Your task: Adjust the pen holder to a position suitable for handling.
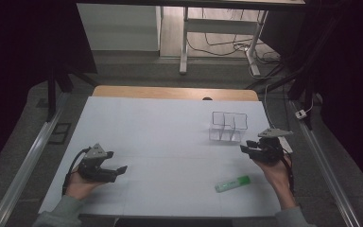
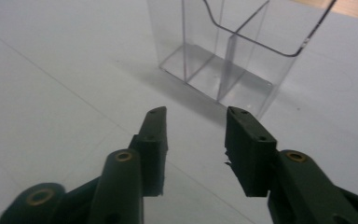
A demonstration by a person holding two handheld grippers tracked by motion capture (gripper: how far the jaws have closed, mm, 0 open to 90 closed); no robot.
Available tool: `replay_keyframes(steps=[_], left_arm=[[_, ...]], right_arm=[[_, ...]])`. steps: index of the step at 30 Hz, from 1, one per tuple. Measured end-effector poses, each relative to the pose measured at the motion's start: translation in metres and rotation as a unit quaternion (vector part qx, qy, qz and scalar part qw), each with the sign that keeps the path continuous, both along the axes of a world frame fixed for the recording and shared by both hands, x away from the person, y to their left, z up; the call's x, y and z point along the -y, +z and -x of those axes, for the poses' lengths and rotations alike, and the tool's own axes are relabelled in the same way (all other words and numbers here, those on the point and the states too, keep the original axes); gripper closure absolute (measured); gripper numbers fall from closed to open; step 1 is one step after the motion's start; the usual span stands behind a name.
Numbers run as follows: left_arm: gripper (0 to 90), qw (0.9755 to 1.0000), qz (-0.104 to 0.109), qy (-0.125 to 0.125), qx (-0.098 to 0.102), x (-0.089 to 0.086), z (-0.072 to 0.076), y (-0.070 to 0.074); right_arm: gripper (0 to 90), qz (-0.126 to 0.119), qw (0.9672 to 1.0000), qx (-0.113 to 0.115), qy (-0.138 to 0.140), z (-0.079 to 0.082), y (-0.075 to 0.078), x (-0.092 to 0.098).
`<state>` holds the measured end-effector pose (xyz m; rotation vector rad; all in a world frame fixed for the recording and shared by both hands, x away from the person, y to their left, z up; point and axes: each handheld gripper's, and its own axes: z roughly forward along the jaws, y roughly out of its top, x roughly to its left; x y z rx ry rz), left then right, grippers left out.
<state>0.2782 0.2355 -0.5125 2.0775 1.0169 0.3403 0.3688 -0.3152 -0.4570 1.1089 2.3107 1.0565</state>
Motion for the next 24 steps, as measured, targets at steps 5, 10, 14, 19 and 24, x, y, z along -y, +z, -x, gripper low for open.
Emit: replay_keyframes(steps=[5,10,14,19,24], left_arm=[[17.4,1.0000,-0.002,-0.002,-0.001,0.001,0.000,0.000],[17.4,1.0000,-0.002,-0.002,-0.001,0.000,0.000,-0.001],[17.4,1.0000,-0.004,-0.002,-0.004,0.001,-0.001,-0.002],[17.4,1.0000,-0.007,-0.003,-0.004,0.001,-0.001,-0.002],[17.4,1.0000,-0.009,-0.002,-0.004,0.001,0.000,-0.002]], right_arm=[[78.3,0.008,0.9998,-0.007,-0.020,-0.010,0.000,0.004],[89.1,0.013,0.9991,-0.012,-0.038,-0.020,-0.002,0.010],[89.3,0.017,0.9984,-0.015,-0.052,-0.031,-0.004,0.015],[89.3,0.018,0.9975,-0.019,-0.066,-0.047,-0.008,0.016],[89.3,0.024,0.9954,-0.026,-0.088,-0.067,-0.014,0.017]])
